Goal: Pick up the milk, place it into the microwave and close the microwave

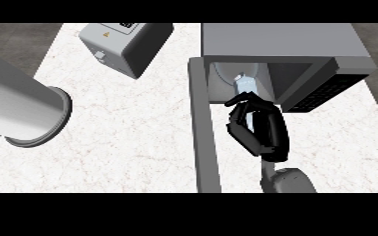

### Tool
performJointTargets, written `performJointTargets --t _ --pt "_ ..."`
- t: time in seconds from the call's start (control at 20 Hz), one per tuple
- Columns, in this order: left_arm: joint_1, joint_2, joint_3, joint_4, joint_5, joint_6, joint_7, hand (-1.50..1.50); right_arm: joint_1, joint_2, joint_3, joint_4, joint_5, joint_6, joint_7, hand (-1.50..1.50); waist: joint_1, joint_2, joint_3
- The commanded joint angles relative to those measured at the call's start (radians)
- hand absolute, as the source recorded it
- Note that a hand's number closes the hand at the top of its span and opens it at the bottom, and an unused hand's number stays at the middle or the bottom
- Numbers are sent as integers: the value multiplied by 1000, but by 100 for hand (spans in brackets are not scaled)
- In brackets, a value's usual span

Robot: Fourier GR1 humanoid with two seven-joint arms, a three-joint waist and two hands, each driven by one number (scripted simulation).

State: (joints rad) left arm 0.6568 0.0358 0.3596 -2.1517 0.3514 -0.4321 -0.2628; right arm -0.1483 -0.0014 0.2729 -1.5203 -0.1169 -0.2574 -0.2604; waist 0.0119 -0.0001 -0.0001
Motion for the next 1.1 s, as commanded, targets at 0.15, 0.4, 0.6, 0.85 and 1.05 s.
performJointTargets --t 0.15,0.4,0.6,0.85,1.05 --pt "-46 49 78 14 90 -18 55 -150 -246 1 -66 252 42 -177 40 150 6 2 0" --pt "-57 32 82 82 26 -61 17 -150 -364 -6 -184 487 23 -131 -11 150 5 3 0" --pt "-125 49 89 63 54 -26 91 -150 -495 1 -263 733 -15 -92 -143 150 10 7 1" --pt "-125 14 74 91 -3 -55 49 -150 -607 -32 -337 985 -29 -29 -332 150 20 10 1" --pt "-155 70 132 193 53 -99 29 -150 -663 -54 -375 1102 -13 -45 -459 150 35 17 1"
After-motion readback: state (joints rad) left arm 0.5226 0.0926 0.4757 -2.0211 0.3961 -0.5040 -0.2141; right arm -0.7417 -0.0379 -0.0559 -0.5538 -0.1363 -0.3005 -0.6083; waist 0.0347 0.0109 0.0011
